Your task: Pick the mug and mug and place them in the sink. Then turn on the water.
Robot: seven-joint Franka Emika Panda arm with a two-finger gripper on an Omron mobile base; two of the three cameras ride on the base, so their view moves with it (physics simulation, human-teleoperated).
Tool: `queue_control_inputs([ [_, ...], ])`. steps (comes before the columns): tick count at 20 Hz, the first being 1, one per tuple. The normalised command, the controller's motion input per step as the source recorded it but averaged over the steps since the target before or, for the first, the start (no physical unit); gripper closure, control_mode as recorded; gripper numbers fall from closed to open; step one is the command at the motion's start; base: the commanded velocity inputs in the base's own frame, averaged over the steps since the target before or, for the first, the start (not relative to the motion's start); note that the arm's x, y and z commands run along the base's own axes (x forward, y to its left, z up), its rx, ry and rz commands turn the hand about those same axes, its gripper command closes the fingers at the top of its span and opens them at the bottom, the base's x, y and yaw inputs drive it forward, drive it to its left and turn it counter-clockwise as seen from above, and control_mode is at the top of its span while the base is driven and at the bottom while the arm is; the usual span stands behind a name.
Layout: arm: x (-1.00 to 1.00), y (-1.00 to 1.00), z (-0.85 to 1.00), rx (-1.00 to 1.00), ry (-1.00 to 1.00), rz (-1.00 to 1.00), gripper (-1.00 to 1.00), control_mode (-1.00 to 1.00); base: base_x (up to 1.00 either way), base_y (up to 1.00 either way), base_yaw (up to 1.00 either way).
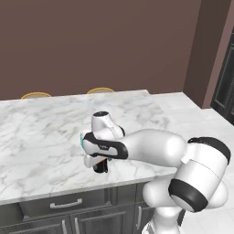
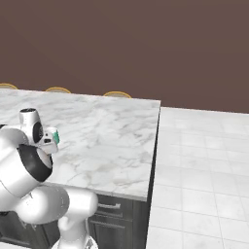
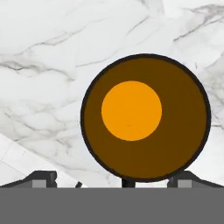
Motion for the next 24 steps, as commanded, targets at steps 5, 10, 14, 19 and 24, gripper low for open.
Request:
queue_control_inputs([
  [5, -0.14, -0.08, 0.0, 0.02, 0.0, 0.0, -1.0, -1.0, 0.0, 0.0, 0.0],
  [10, 0.0, -0.1, -0.02, 0.0, -0.01, 0.0, -1.0, -1.0, 0.0, 0.0, 0.0],
  [14, 0.0, -0.06, -0.02, 0.0, -0.01, 0.0, -1.0, -1.0, 0.0, 0.0, 0.0],
  [19, 0.0, 0.0, -0.02, 0.0, 0.0, 0.0, -1.0, -1.0, 0.0, 0.0, 0.0],
  [24, 0.0, 0.0, -0.04, 0.0, 0.0, -0.01, -1.0, -1.0, 0.0, 0.0, 0.0],
])
